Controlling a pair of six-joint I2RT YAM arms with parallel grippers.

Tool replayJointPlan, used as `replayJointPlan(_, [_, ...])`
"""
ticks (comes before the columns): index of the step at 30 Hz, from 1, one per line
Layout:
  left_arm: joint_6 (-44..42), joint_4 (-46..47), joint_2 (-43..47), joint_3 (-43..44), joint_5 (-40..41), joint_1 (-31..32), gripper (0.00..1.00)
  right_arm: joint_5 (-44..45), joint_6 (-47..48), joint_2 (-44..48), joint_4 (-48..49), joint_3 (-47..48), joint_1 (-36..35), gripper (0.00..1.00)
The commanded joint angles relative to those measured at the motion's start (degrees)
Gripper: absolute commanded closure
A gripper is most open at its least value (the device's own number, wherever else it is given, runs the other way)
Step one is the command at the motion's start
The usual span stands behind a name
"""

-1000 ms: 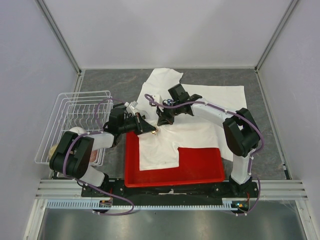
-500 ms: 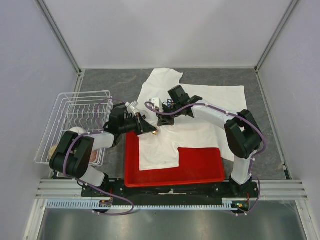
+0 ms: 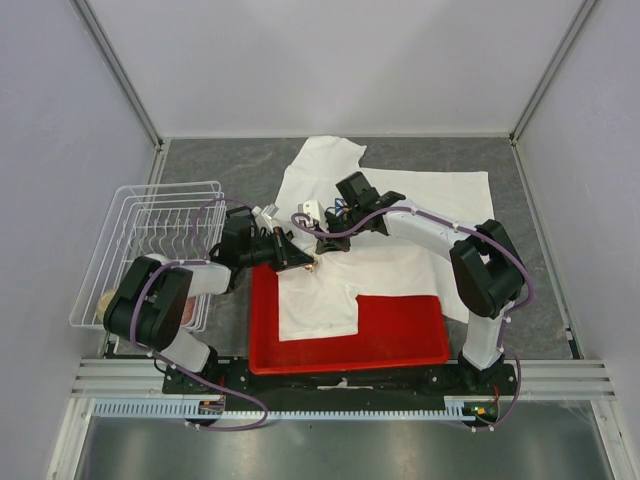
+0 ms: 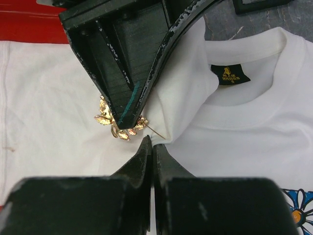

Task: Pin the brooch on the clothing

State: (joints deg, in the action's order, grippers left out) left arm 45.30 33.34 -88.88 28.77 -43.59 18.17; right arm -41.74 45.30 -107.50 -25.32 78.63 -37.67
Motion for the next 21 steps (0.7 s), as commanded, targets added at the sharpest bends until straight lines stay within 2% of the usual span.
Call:
replayJointPlan(1, [-1.88,8.14,-0.41,3.66,1.85,0.63,0.98,-5.73,1.28,0.89,-5.88,-0.14,-2.67,1.0])
replayJointPlan(8, [-1.18,10.42,1.08,3.48,-0.26,0.99,0.98,-2.65,-0.64,-0.16,-5.0,1.08,-2.67,1.0])
replayJointPlan(15, [-0.83,10.69,2.57,2.43,-0.88,1.25,0.98,0.16,-7.32,-0.43,-1.14,1.61,-2.23,1.0])
replayJointPlan(18, [-0.83,10.34,2.75,2.08,-0.35,1.6,0.98,-0.71,-10.23,-0.25,0.27,1.79,-1.79,1.0])
replayJointPlan(21, [-1.09,9.11,2.4,2.42,0.44,1.69,0.98,-2.91,-9.27,0.89,0.27,1.0,-1.79,1.0])
